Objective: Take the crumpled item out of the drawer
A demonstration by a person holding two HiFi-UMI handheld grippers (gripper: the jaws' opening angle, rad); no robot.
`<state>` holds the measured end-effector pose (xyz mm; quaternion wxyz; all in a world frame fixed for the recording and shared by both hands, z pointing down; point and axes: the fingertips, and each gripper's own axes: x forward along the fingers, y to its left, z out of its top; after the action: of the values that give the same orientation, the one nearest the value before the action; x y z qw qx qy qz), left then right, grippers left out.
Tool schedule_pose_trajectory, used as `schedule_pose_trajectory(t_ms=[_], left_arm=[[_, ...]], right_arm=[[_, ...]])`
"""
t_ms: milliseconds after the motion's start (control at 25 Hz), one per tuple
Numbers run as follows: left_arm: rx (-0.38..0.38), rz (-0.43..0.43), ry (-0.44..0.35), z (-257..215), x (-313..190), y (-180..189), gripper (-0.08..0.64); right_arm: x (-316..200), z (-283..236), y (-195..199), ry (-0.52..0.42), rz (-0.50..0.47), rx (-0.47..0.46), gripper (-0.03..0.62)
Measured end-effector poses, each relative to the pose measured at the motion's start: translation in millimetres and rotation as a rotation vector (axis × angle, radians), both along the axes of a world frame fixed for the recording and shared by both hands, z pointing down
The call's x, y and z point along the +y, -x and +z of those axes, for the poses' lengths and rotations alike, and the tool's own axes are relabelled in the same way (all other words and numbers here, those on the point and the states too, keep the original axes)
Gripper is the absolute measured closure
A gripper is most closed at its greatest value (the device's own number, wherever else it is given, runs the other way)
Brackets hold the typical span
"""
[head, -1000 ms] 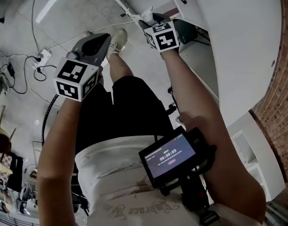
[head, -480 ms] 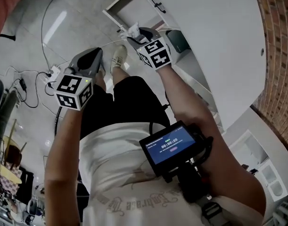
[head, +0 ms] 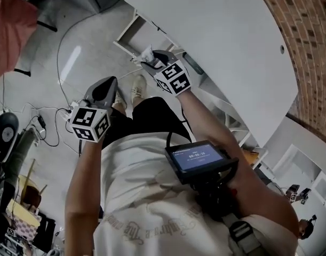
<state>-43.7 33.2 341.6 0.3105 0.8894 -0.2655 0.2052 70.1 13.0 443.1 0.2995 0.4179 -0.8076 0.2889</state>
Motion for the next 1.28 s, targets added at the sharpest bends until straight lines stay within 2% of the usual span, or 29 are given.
schedule_pose_trajectory(t_ms=[360,560,760,960,1280], left_arm=[[0.024,-0.02,-0.041,-38.5,-1.4,4.7,0.557],[0.047,-0.033,-0.077,-64.9,1.5,-5.4,0.557],[0.065,-0.059,-0.093,-81.0,4.7,9.7,0.557],[0.062,-0.047,-0.143,-99.4,-5.7,15.3,0.557],[0.074,-0.016,-0.182,-129.7,-19.2,-0.1,0.557]], right_arm=[[-0.1,-56.0,-0.8,-0.079,-0.004,-0.009,0.377],[5.4,-84.1,-17.5,-0.126,-0.005,-0.009,0.38],[6.3,-117.7,-19.0,-0.178,0.021,-0.04,0.38],[-1.0,-152.6,-24.6,-0.242,0.047,-0.075,0.382],[-1.3,-204.5,-38.9,-0.311,0.062,-0.105,0.382]])
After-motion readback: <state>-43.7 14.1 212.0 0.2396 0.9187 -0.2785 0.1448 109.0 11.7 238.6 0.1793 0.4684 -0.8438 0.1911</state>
